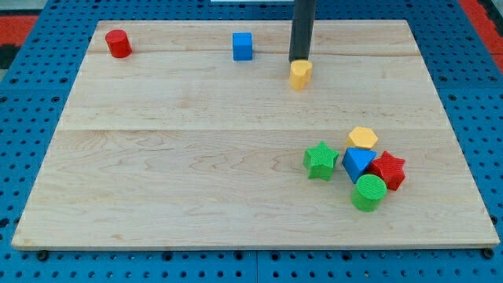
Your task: Push the blue cube towards the center of the board
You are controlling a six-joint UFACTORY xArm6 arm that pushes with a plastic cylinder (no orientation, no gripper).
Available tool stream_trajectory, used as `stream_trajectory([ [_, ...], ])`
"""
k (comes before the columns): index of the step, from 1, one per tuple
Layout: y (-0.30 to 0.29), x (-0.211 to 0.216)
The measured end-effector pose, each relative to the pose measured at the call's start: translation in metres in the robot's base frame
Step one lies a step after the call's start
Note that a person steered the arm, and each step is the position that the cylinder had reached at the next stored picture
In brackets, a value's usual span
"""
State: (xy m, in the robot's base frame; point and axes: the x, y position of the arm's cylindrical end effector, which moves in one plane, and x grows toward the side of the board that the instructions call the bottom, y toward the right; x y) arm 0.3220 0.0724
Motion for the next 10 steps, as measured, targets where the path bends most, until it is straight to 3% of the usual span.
stream_trajectory([
  [3, -0.001, 0.118],
  [5, 0.011, -0.033],
  [6, -0.034, -0.083],
  [7, -0.110, -0.096],
  [10, -0.125, -0.026],
])
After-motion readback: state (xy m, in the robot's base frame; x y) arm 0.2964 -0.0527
